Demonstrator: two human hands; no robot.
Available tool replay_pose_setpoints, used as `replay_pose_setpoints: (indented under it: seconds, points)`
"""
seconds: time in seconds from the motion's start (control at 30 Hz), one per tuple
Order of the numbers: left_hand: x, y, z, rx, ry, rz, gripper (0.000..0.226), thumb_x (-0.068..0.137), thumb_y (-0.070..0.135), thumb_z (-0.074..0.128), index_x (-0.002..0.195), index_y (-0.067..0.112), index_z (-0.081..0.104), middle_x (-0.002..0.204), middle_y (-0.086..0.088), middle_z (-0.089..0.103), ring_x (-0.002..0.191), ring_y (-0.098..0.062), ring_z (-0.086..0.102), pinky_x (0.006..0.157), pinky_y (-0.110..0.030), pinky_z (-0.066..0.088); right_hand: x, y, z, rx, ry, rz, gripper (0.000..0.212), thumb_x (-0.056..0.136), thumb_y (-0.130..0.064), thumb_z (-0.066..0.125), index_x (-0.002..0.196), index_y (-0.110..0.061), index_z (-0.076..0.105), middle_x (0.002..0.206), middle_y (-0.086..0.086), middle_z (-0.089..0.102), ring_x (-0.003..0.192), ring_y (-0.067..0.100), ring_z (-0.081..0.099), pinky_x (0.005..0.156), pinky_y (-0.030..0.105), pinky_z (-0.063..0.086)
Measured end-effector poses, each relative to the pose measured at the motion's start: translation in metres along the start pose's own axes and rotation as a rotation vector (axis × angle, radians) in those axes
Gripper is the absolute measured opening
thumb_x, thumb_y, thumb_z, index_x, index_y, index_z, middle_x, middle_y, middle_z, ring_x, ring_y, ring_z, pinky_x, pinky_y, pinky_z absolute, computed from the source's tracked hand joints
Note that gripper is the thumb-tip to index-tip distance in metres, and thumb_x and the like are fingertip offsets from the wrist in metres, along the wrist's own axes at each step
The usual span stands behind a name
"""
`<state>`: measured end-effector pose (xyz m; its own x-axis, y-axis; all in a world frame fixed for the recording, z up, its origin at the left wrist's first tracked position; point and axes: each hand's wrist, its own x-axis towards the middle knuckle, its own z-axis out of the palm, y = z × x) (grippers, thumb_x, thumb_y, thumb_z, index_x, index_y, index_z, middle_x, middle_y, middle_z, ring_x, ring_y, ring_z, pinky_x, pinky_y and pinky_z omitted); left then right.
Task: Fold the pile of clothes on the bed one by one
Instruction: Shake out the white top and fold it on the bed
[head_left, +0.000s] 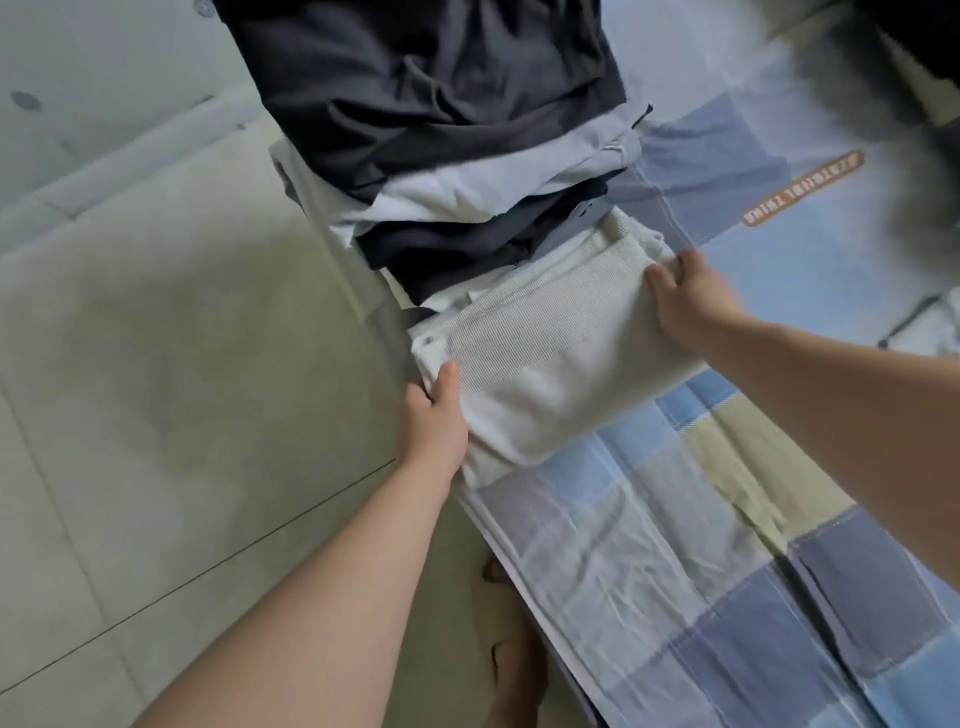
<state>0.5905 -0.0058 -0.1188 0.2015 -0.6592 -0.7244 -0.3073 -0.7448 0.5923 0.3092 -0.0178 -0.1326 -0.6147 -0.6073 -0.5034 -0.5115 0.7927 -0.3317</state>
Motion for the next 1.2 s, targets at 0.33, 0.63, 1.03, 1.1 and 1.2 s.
replay_pose_setpoints:
  seconds: [0.33,0.63,1.03,1.1,1.2]
  points:
    - [-0.053,-0.007,0.008,0.734,0.095,1.254,0.037,0.091,0.028,0.067,0.126,0.021,0.057,0.144,-0.009,0.051,0.129,-0.031,0.046,0.104,-0.042,0.039,-0.102,0.034,0.000,-0.379,0.113,-0.545,0.072,0.099,-0.056,0.025,0.161,-0.030,-0.003,0.168,0.003,-0.013,0.154,0.029,-0.015,0.123,0.056,-0.005]
    - [-0.005,-0.018,0.026,1.350,-0.165,0.793,0.069,0.102,0.059,0.012,0.149,0.038,-0.034,0.153,0.006,-0.048,0.145,-0.016,-0.040,0.121,-0.042,-0.021,-0.077,0.023,0.049,-0.453,-0.100,-0.436,0.080,0.094,-0.072,0.009,0.157,-0.030,-0.017,0.163,0.003,-0.031,0.147,0.027,-0.033,0.117,0.049,-0.025]
    - [-0.062,0.014,0.040,1.466,-0.145,0.599,0.079,0.103,0.051,0.030,0.155,0.029,-0.026,0.160,-0.002,-0.037,0.150,-0.025,-0.031,0.123,-0.048,-0.011,-0.093,0.054,-0.042,-0.234,-0.436,-0.489,0.060,0.100,-0.042,0.053,0.155,-0.029,0.033,0.167,-0.008,0.014,0.153,0.019,0.014,0.121,0.041,0.025]
    - [-0.088,0.015,0.046,1.450,-0.175,0.620,0.078,0.104,0.051,0.031,0.156,0.030,-0.022,0.162,-0.002,-0.035,0.150,-0.025,-0.029,0.124,-0.048,-0.010,-0.113,0.086,-0.067,-0.247,-0.516,-0.369,0.055,0.102,-0.039,0.050,0.154,-0.024,0.037,0.163,-0.002,0.030,0.147,0.021,0.033,0.118,0.035,0.031]
    - [-0.138,0.021,0.070,1.333,-0.295,0.665,0.074,0.104,0.051,0.033,0.159,0.034,-0.014,0.164,0.002,-0.030,0.152,-0.023,-0.025,0.125,-0.045,-0.003,-0.146,0.143,-0.115,-0.242,-0.495,-0.202,0.051,0.104,-0.038,0.046,0.153,-0.028,0.039,0.145,0.004,0.055,0.129,0.024,0.054,0.105,0.032,0.042]
